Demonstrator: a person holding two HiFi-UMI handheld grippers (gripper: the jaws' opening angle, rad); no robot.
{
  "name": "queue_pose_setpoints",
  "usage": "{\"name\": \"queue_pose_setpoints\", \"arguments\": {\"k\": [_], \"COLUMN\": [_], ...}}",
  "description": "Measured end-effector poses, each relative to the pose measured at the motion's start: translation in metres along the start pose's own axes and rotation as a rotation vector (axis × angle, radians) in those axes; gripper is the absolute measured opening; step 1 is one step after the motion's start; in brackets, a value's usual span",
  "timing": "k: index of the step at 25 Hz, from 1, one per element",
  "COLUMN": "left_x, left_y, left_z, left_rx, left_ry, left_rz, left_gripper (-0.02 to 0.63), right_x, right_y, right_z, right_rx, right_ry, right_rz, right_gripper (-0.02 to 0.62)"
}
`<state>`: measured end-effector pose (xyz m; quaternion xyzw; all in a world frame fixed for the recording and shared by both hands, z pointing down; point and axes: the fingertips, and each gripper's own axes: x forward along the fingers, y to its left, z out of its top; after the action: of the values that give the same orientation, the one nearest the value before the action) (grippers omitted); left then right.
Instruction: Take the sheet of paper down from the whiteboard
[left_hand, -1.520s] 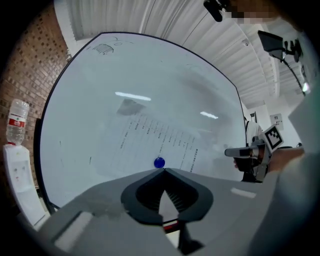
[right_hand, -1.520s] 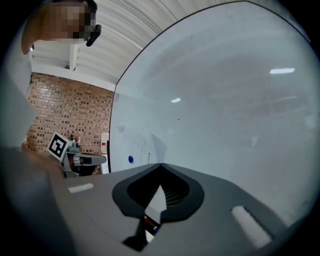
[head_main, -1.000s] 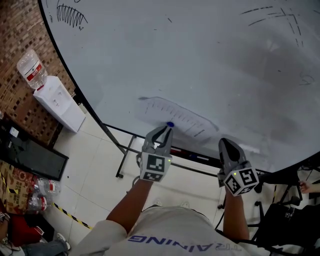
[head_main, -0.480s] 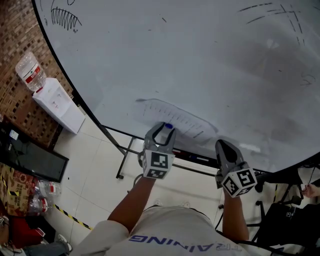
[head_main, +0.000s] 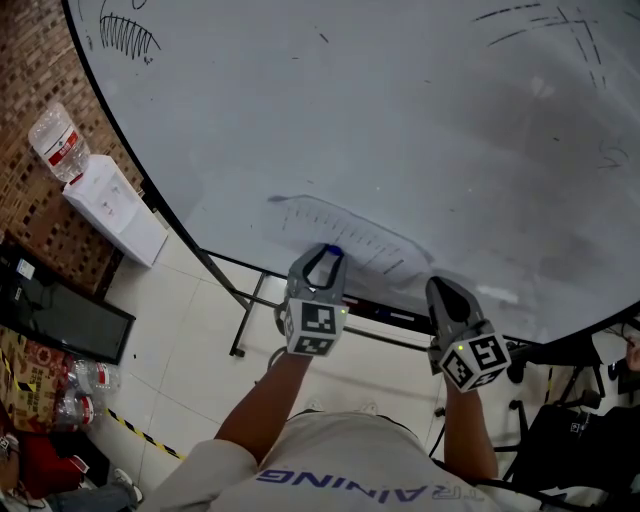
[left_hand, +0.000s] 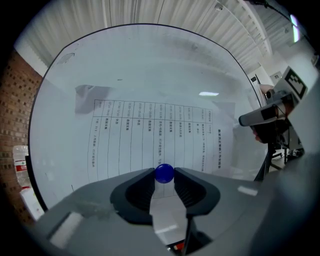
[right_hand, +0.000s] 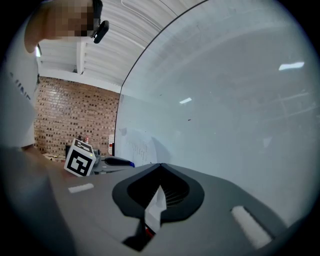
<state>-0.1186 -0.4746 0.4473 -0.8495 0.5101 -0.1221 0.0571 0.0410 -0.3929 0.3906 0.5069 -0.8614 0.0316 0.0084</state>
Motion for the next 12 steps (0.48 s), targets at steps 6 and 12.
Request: {"name": "queue_pose_setpoints", "arguments": {"k": [6,12], "left_x": [0.0,-0.001], "left_y": [0.0,0.001], "left_z": [-0.001,0.002], "left_rx": [-0.016,-0.008], "left_ry": [0.014,0.014], "left_rz": [-0.011,-0.016], "left_gripper": [0.127,0.126], "right_x": [0.004,0.012], "right_y": [-0.002,0.016], "right_z": [0.006,0.012], "right_rx": [-0.115,-0.191], "right_ry": [0.007,0.003], "right_rz": [-0.036,0.031], "right_gripper": [0.023,0.173]}}
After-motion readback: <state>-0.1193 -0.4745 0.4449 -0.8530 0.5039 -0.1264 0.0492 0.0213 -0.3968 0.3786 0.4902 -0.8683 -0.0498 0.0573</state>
